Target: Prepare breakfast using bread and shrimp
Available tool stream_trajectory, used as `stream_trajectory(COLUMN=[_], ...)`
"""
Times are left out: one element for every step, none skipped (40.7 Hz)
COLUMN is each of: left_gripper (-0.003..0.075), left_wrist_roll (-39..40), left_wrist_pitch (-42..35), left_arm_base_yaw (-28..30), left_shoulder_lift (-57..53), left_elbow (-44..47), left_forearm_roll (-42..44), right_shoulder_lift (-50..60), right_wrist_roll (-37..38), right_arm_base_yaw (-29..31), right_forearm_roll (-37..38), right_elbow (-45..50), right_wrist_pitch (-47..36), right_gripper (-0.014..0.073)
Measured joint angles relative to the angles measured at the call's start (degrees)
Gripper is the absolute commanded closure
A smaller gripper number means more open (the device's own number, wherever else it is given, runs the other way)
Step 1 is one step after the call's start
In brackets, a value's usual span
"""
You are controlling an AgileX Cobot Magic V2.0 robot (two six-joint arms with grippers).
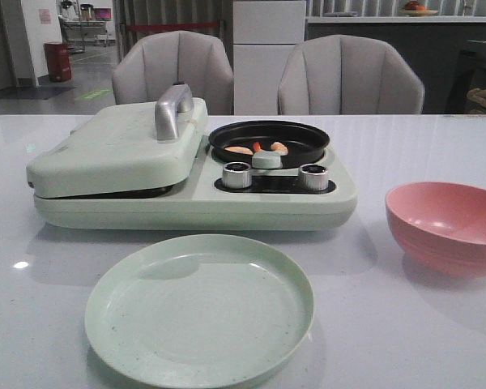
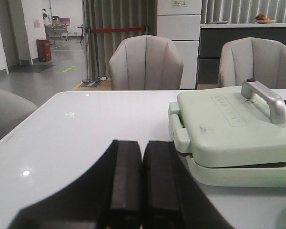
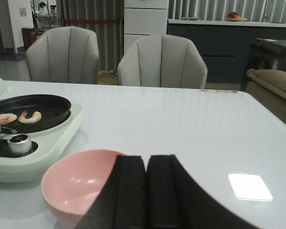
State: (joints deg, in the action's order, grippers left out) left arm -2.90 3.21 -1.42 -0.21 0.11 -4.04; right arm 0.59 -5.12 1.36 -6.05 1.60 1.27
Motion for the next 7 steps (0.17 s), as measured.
stream_trajectory(left_gripper=[0.0621,0.0621,0.0621,0.0621,0.0621,0.0621,0.0621], left_wrist_roll=[0.00,0.00,0.00,0.00,0.00,0.00,0.00], left_wrist_pitch=[0.00,0.00,0.00,0.00,0.00,0.00,0.00], left_arm_base_yaw=[0.00,0.00,0.00,0.00,0.00,0.00,0.00], left_shoulder_lift=[0.00,0.00,0.00,0.00,0.00,0.00,0.00], left_elbow=[0.00,0.00,0.00,0.00,0.00,0.00,0.00], left_forearm_roll=[0.00,0.00,0.00,0.00,0.00,0.00,0.00], right_shoulder_lift=[0.00,0.00,0.00,0.00,0.00,0.00,0.00], right_wrist_roll=[0.00,0.00,0.00,0.00,0.00,0.00,0.00], right_arm_base_yaw=[0.00,0.00,0.00,0.00,0.00,0.00,0.00], right_forearm_roll=[0.00,0.00,0.00,0.00,0.00,0.00,0.00], right_elbow=[0.00,0.00,0.00,0.00,0.00,0.00,0.00], right_wrist_pitch=[0.00,0.00,0.00,0.00,0.00,0.00,0.00], right_gripper=[0.0559,0.0559,0.0559,0.0559,0.0559,0.0559,0.0559])
